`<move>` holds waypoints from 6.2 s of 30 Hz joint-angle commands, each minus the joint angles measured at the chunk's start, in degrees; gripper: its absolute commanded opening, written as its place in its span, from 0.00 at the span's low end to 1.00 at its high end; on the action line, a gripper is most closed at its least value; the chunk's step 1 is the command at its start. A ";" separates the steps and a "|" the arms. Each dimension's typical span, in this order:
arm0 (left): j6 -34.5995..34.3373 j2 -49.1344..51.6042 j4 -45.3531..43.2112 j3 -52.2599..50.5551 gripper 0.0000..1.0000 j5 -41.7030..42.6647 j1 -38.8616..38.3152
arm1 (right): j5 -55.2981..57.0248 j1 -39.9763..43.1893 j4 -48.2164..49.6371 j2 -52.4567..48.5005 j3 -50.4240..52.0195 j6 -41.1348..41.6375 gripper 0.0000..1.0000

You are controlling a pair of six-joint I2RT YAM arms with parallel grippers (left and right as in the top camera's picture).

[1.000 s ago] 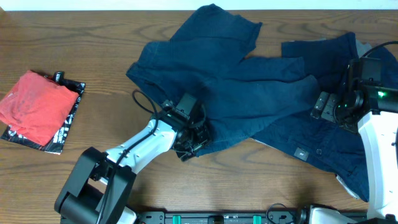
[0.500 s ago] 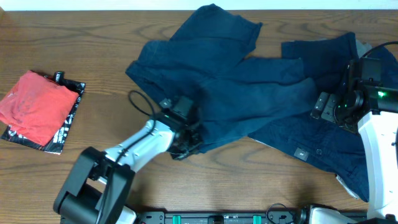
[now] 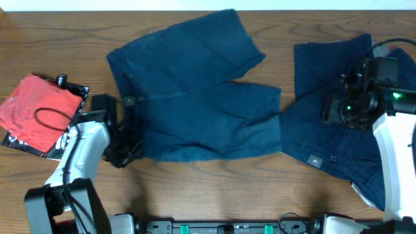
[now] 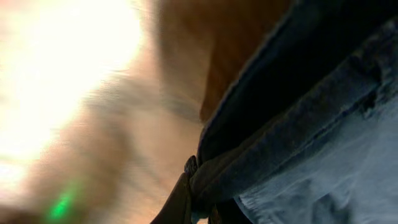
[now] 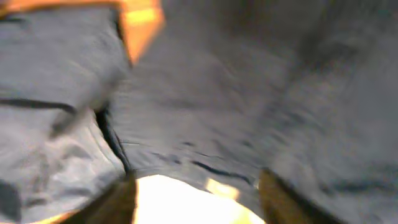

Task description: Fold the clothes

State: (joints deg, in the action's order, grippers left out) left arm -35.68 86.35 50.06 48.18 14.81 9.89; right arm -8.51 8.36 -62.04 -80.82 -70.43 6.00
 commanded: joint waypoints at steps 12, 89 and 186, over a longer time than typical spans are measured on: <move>3.78 -0.24 1.07 0.90 0.06 -1.18 1.44 | -12.92 -5.79 11.91 -17.68 -0.04 -3.13 0.01; 5.29 -0.24 1.11 0.90 0.07 -1.18 1.40 | -4.35 -27.28 16.28 -3.41 29.09 51.69 0.50; -22.27 -5.75 -25.46 0.90 0.06 -32.33 -21.05 | 9.14 -21.59 63.63 -26.25 -5.95 13.25 0.01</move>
State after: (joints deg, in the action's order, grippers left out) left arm -56.01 78.15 25.82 48.49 -14.83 -13.65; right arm 0.19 -12.43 -0.10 -103.55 -75.75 19.99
